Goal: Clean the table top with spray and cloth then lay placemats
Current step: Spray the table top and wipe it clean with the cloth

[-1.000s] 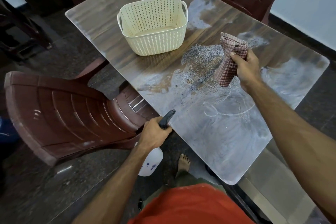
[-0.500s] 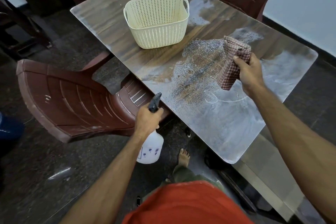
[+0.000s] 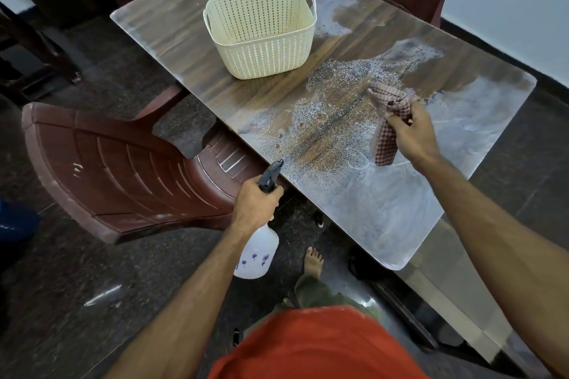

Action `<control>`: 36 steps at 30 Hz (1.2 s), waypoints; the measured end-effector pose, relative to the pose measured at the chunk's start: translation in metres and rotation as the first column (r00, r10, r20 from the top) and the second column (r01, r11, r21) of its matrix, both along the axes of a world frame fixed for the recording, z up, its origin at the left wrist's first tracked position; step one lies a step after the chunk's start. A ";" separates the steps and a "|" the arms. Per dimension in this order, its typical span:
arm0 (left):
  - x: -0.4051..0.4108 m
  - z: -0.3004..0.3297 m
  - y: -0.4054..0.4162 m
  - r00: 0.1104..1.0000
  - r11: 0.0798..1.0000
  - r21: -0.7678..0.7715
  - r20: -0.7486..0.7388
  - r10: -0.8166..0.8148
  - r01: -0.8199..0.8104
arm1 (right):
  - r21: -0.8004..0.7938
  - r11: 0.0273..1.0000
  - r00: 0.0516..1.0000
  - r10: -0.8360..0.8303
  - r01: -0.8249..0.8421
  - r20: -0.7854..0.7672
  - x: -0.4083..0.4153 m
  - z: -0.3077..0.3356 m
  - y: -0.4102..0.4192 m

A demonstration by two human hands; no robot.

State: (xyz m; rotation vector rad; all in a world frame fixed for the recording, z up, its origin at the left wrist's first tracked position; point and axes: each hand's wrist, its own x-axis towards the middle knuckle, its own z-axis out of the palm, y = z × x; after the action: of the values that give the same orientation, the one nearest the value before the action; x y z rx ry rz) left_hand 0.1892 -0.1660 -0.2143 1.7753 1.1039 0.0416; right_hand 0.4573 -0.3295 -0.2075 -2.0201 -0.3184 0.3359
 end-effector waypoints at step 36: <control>0.179 -0.007 0.063 0.958 0.997 -0.075 0.285 -0.009 0.031 | -0.827 0.443 0.718 0.692 -0.346 0.071 0.051 -0.129 0.053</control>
State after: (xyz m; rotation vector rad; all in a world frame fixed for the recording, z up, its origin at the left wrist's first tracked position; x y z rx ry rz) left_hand 0.3678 -0.1035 -0.2213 1.6494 0.8673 0.2318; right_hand 0.5088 -0.2763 -0.3360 -2.8199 -1.3193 0.5036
